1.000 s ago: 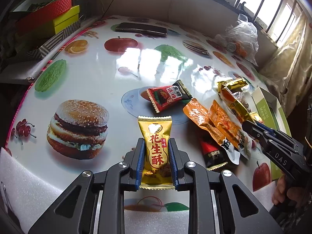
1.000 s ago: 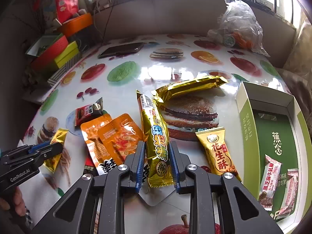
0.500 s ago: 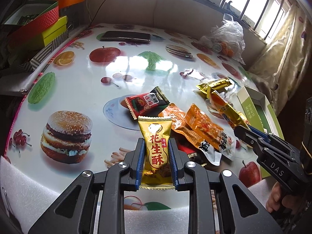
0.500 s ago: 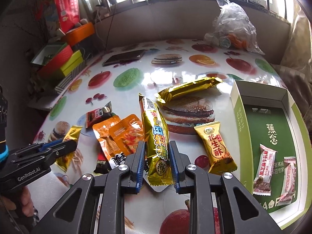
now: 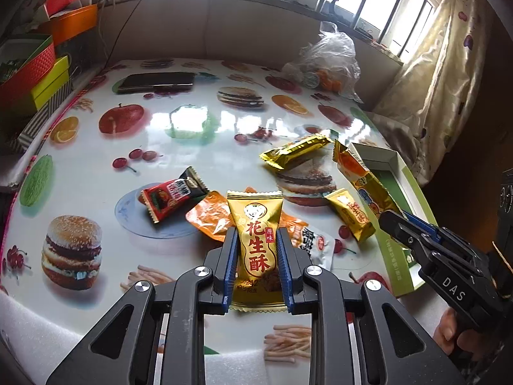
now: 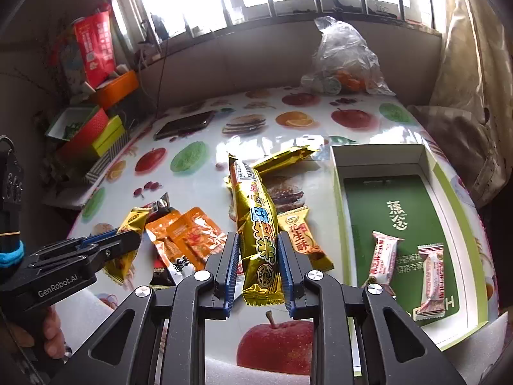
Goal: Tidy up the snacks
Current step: 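Carry the yellow candy with the left tool while the right tool carries the gold stick into the box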
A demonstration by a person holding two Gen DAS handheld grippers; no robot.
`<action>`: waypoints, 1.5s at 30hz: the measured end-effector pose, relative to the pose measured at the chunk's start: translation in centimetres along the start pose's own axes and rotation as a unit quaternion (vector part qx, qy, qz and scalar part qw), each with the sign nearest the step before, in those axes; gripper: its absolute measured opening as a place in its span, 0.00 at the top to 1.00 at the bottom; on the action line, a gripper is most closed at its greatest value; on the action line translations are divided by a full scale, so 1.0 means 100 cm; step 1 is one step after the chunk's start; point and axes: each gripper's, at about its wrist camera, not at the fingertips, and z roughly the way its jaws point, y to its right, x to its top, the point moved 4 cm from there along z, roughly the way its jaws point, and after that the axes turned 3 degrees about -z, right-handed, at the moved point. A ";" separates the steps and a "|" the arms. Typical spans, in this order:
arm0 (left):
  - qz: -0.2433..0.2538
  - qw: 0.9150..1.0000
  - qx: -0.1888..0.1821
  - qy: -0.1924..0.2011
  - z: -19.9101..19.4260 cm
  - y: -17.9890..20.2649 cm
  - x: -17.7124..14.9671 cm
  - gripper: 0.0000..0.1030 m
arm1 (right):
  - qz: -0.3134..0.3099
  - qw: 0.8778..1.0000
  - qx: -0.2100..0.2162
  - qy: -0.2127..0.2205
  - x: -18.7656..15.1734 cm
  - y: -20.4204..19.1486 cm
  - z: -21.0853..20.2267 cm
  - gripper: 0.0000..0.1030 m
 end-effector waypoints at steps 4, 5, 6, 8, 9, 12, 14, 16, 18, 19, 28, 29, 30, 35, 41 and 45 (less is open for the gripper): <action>0.013 1.000 -0.012 0.003 0.000 0.015 0.004 0.76 | 0.009 1.000 -0.013 0.009 0.001 0.011 -0.010 0.78; 0.017 1.000 -0.014 0.003 0.000 0.019 0.005 0.76 | 0.012 1.000 -0.014 0.010 0.001 0.014 -0.013 0.78; 0.022 1.000 -0.017 0.004 0.000 0.023 0.006 0.76 | 0.014 1.000 -0.016 0.012 0.001 0.016 -0.015 0.78; 0.028 0.999 -0.020 0.004 0.001 0.031 0.007 0.76 | 0.017 0.999 -0.021 0.017 0.002 0.020 -0.020 0.78; 0.031 0.999 -0.024 0.005 0.001 0.035 0.008 0.76 | 0.018 0.999 -0.022 0.018 0.002 0.021 -0.022 0.78; 0.044 0.998 -0.033 0.006 0.001 0.049 0.010 0.76 | 0.022 0.999 -0.029 0.026 0.002 0.027 -0.030 0.78; 0.054 0.998 -0.039 0.006 0.002 0.059 0.010 0.76 | 0.024 0.999 -0.035 0.029 0.001 0.031 -0.034 0.78; 0.062 0.997 -0.044 0.004 0.004 0.068 0.011 0.76 | 0.028 0.998 -0.041 0.031 0.000 0.036 -0.038 0.78; 0.071 0.996 -0.048 0.004 0.006 0.077 0.011 0.76 | 0.034 0.998 -0.045 0.034 -0.001 0.042 -0.043 0.78; 0.075 0.996 -0.051 0.003 0.007 0.082 0.011 0.76 | 0.036 0.998 -0.048 0.035 -0.002 0.045 -0.045 0.78; 0.106 0.991 -0.078 -0.006 0.019 0.123 0.013 0.76 | 0.064 0.994 -0.074 0.038 -0.011 0.079 -0.058 0.78; 0.109 0.991 -0.079 -0.007 0.021 0.127 0.013 0.76 | 0.068 0.994 -0.075 0.038 -0.012 0.082 -0.059 0.78; 0.112 0.990 -0.081 -0.009 0.022 0.130 0.013 0.76 | 0.070 0.994 -0.078 0.038 -0.013 0.086 -0.060 0.78; 0.118 0.988 -0.094 -0.021 0.034 0.145 0.013 0.76 | 0.080 0.992 -0.088 0.035 -0.017 0.099 -0.060 0.78; 0.128 0.986 -0.103 -0.035 0.051 0.163 0.013 0.76 | 0.094 0.989 -0.110 0.023 -0.025 0.118 -0.055 0.78; 0.134 0.983 -0.115 -0.045 0.062 0.174 0.011 0.76 | 0.103 0.987 -0.120 0.015 -0.031 0.129 -0.051 0.78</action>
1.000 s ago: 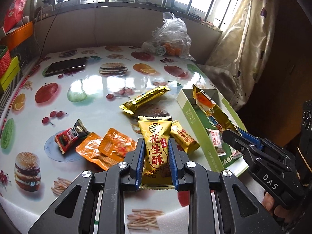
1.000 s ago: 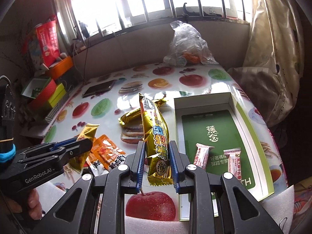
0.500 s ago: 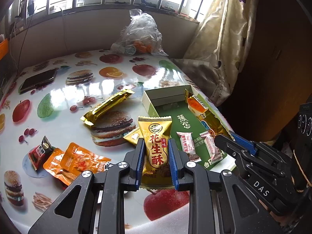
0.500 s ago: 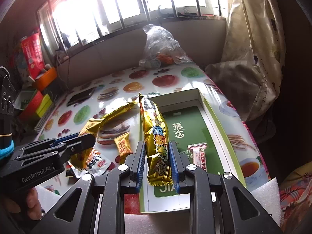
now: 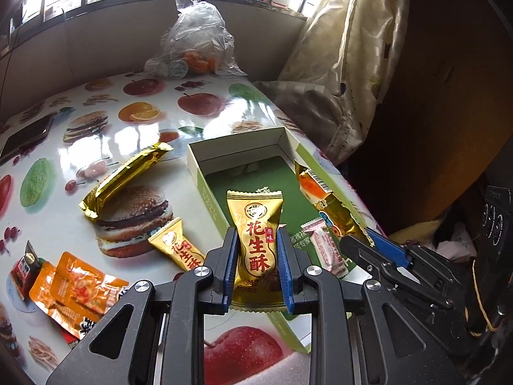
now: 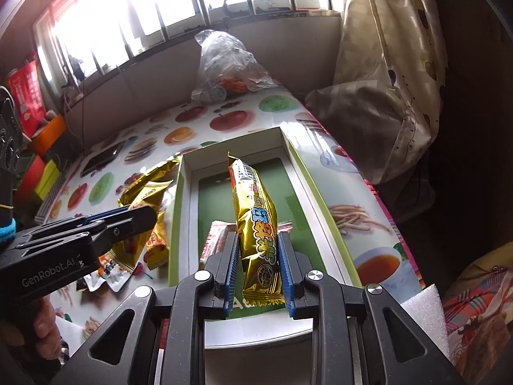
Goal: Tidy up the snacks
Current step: 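Carry the yellow candy with the left tool while the right tool carries the gold stick into the box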
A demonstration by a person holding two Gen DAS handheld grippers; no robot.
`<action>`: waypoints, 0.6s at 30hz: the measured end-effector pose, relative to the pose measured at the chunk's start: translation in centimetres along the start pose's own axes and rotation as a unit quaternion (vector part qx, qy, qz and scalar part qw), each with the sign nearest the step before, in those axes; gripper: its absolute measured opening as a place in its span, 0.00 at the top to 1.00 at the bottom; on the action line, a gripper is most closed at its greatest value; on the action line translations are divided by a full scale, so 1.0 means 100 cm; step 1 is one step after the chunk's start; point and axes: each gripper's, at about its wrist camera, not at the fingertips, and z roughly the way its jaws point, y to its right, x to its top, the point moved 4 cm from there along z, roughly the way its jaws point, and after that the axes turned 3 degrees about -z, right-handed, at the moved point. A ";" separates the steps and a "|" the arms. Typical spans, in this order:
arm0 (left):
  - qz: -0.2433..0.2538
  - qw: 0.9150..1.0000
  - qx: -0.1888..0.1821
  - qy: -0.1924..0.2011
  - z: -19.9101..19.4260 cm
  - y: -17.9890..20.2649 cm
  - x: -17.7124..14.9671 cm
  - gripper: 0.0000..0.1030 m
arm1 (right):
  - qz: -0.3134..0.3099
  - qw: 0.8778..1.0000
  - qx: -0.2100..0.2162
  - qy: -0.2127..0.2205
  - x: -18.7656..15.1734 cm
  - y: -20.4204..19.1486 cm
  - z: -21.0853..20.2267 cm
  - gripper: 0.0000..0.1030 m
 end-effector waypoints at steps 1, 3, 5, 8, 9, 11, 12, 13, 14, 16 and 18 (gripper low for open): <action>0.004 1.000 -0.001 -0.005 0.004 0.003 0.000 0.76 | 0.000 1.000 -0.005 -0.002 -0.001 0.002 0.002 0.78; 0.003 1.000 -0.001 -0.018 0.014 0.005 -0.001 0.76 | 0.003 1.000 -0.009 -0.007 -0.002 0.007 0.006 0.78; 0.004 1.000 -0.006 -0.022 0.019 0.009 -0.001 0.76 | 0.006 1.000 -0.013 -0.010 -0.004 0.011 0.009 0.78; 0.012 0.999 -0.010 -0.029 0.026 0.015 -0.002 0.76 | 0.003 1.000 -0.027 -0.012 -0.007 0.017 0.011 0.78; 0.015 0.999 -0.008 -0.033 0.029 0.017 -0.003 0.76 | 0.005 0.999 -0.029 -0.015 -0.007 0.019 0.012 0.78; 0.020 0.999 -0.008 -0.039 0.033 0.020 -0.005 0.76 | 0.006 0.999 -0.031 -0.020 -0.009 0.022 0.014 0.78; 0.020 0.999 -0.007 -0.042 0.035 0.020 -0.005 0.76 | 0.005 0.999 -0.034 -0.020 -0.010 0.022 0.014 0.78; 0.020 0.999 -0.005 -0.044 0.037 0.020 -0.006 0.76 | 0.002 0.999 -0.039 -0.020 -0.011 0.023 0.014 0.78; 0.021 0.999 -0.004 -0.045 0.038 0.021 -0.007 0.76 | -0.002 0.999 -0.045 -0.020 -0.011 0.024 0.015 0.78; 0.022 0.999 -0.003 -0.049 0.041 0.022 -0.008 0.76 | -0.003 0.999 -0.046 -0.023 -0.013 0.025 0.016 0.77; 0.023 0.998 -0.002 -0.051 0.043 0.023 -0.008 0.76 | -0.001 0.999 -0.046 -0.027 -0.015 0.027 0.018 0.77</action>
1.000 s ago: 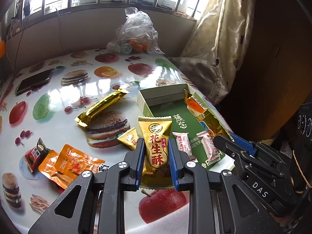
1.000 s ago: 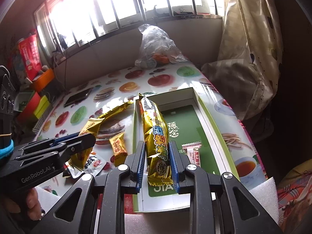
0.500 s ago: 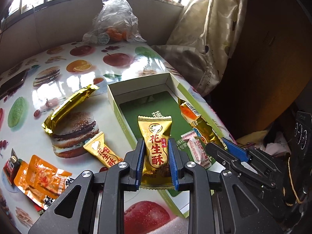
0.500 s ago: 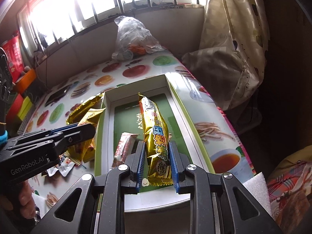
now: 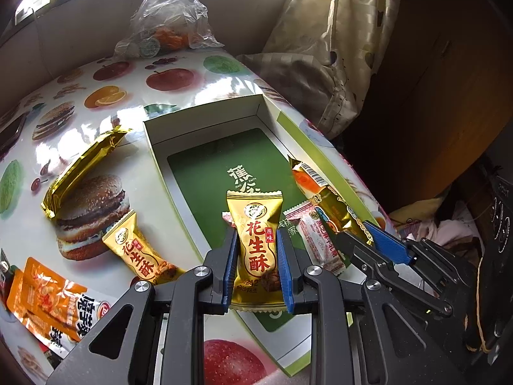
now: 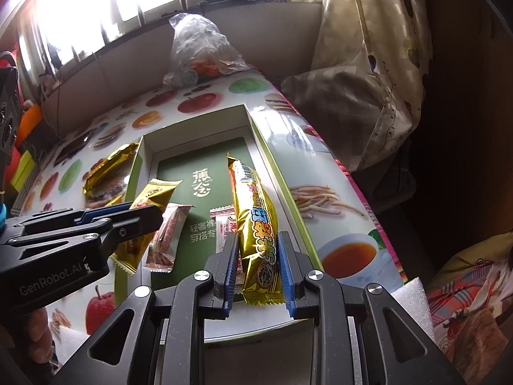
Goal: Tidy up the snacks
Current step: 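Carry the yellow candy with the left tool while the right tool carries the gold stick into the box, then open both tools to release the snacks in the box and withdraw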
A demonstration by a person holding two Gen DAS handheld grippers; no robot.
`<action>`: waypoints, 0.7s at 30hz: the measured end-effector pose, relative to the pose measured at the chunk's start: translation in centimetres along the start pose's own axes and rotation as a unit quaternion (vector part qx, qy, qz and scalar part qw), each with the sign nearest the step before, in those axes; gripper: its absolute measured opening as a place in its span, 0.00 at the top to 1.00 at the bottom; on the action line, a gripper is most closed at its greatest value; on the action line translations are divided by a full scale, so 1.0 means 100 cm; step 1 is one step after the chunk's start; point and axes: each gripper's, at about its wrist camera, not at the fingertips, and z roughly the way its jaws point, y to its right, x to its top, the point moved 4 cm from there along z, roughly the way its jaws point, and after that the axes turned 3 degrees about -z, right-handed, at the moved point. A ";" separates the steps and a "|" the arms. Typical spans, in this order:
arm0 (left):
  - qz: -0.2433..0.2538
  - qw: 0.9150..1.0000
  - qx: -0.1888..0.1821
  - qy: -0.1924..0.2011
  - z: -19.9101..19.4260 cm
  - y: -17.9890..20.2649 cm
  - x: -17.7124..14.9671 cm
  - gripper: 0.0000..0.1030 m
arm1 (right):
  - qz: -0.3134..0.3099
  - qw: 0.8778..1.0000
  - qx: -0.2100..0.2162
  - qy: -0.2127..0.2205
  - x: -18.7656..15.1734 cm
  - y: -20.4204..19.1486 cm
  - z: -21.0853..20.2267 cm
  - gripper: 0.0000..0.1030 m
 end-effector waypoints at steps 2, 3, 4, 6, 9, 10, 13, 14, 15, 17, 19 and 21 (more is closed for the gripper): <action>0.000 1.000 0.005 -0.001 0.001 0.000 0.000 0.76 | 0.001 1.000 -0.002 -0.001 -0.001 0.001 0.001 0.77; 0.001 1.000 0.005 -0.003 0.002 0.000 0.000 0.76 | 0.002 1.000 -0.002 -0.002 -0.001 0.001 0.002 0.77; 0.001 1.000 0.005 -0.006 0.004 0.000 0.000 0.76 | 0.002 1.000 -0.001 -0.003 -0.002 0.001 0.002 0.77; 0.002 1.000 0.005 -0.010 0.006 0.001 -0.001 0.76 | 0.003 1.000 -0.003 -0.005 -0.002 0.002 0.003 0.77; 0.004 1.000 0.005 -0.011 0.007 0.002 -0.001 0.76 | 0.005 1.000 -0.002 -0.007 -0.002 0.003 0.004 0.77; 0.003 1.000 0.005 -0.013 0.009 0.003 -0.001 0.76 | 0.005 1.000 -0.002 -0.007 -0.003 0.003 0.004 0.77; 0.000 1.000 0.004 -0.015 0.010 0.002 -0.001 0.75 | 0.005 1.000 -0.003 -0.009 -0.003 0.003 0.005 0.77; 0.000 1.000 0.004 -0.015 0.010 0.002 -0.001 0.75 | 0.005 1.000 -0.003 -0.009 -0.003 0.003 0.005 0.76; 0.000 1.000 0.005 -0.015 0.010 0.002 -0.001 0.75 | 0.006 1.000 -0.003 -0.009 -0.003 0.003 0.005 0.75; -0.001 1.000 0.005 -0.015 0.011 0.002 -0.001 0.73 | 0.005 1.000 -0.003 -0.009 -0.004 0.002 0.005 0.74; -0.002 1.000 0.004 -0.015 0.010 0.001 -0.001 0.62 | 0.005 1.000 -0.003 -0.008 -0.004 0.002 0.004 0.72; -0.002 1.000 0.003 -0.014 0.009 0.001 -0.002 0.61 | 0.005 1.000 -0.001 -0.006 -0.004 0.001 0.004 0.71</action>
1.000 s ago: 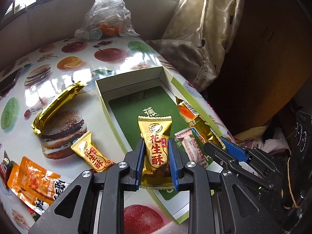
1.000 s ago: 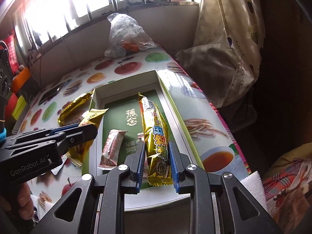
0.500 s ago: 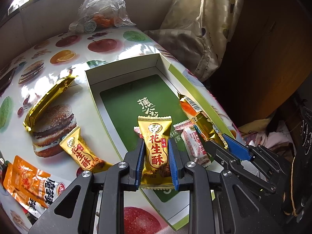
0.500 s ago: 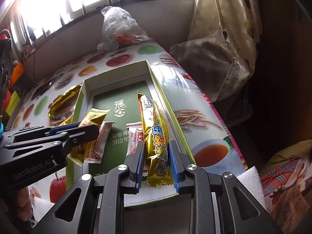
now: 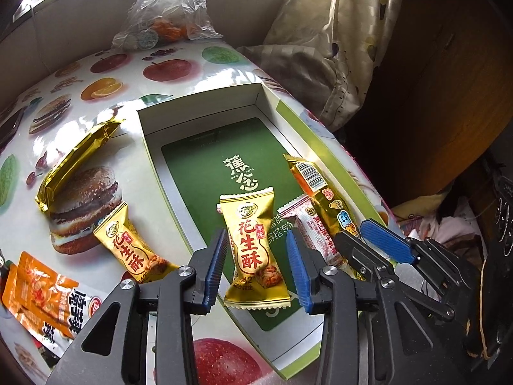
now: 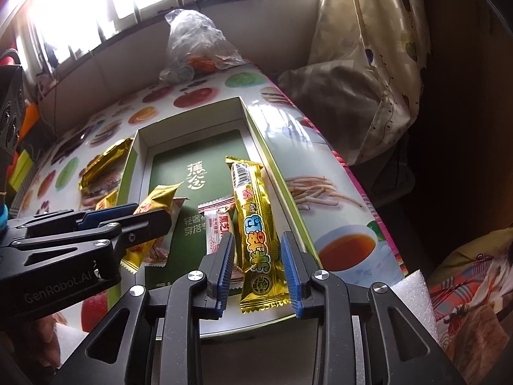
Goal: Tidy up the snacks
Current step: 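Open both tools to release the snacks in the box and withdraw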
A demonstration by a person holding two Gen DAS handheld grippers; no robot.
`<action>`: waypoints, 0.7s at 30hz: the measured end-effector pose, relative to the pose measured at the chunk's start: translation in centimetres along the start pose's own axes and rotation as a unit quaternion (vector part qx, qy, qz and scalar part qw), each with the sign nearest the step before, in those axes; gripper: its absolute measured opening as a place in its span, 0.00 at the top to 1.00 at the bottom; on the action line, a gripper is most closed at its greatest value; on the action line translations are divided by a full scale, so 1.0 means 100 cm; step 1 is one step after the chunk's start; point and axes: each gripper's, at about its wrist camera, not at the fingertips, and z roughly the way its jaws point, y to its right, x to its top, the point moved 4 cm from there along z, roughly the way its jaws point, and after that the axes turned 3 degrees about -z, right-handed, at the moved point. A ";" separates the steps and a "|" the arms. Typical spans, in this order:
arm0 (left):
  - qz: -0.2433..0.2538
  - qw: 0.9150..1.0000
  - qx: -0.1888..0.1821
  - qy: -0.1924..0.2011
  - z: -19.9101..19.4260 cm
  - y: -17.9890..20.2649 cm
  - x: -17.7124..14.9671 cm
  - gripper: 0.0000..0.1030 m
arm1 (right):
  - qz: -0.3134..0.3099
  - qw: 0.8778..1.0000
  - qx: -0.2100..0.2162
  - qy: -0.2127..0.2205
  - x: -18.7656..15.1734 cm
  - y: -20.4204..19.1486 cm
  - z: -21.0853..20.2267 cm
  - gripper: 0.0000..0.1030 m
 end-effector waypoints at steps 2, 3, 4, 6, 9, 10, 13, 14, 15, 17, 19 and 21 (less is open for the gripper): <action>0.000 1.000 0.000 0.001 -0.001 0.000 -0.001 0.61 | 0.000 1.000 -0.001 0.002 0.000 -0.001 -0.001 0.70; 0.000 1.000 0.000 0.002 -0.002 0.000 -0.001 0.61 | 0.000 1.000 0.000 0.002 0.000 -0.001 -0.002 0.69; 0.000 1.000 0.001 0.003 -0.004 0.000 -0.001 0.61 | 0.000 1.000 0.001 0.003 0.000 -0.001 -0.003 0.68; 0.000 1.000 0.001 0.006 -0.007 0.000 -0.002 0.61 | 0.000 1.000 0.002 0.005 0.001 -0.002 -0.005 0.67; 0.002 1.000 0.000 0.013 -0.012 0.001 -0.002 0.61 | -0.002 1.000 0.003 0.009 0.002 -0.003 -0.008 0.64; 0.001 1.000 0.000 0.014 -0.014 0.001 -0.002 0.61 | -0.002 1.000 0.002 0.010 0.002 -0.003 -0.009 0.63; 0.002 1.000 0.001 0.019 -0.020 0.001 -0.003 0.60 | -0.003 1.000 0.000 0.014 0.003 -0.004 -0.013 0.62; 0.003 1.000 0.000 0.021 -0.022 0.001 -0.004 0.60 | -0.003 1.000 0.000 0.015 0.003 -0.005 -0.014 0.61; 0.002 1.000 0.000 0.023 -0.024 0.001 -0.004 0.60 | -0.004 1.000 0.001 0.016 0.004 -0.006 -0.015 0.61; 0.000 1.000 -0.002 0.028 -0.028 0.000 -0.004 0.60 | -0.007 1.000 0.001 0.018 0.004 -0.008 -0.018 0.60; -0.002 0.999 -0.001 0.032 -0.033 -0.002 -0.005 0.60 | -0.009 1.000 0.001 0.022 0.005 -0.010 -0.020 0.59; -0.003 0.999 0.000 0.037 -0.037 -0.004 -0.005 0.60 | -0.010 1.000 0.003 0.027 0.007 -0.012 -0.024 0.58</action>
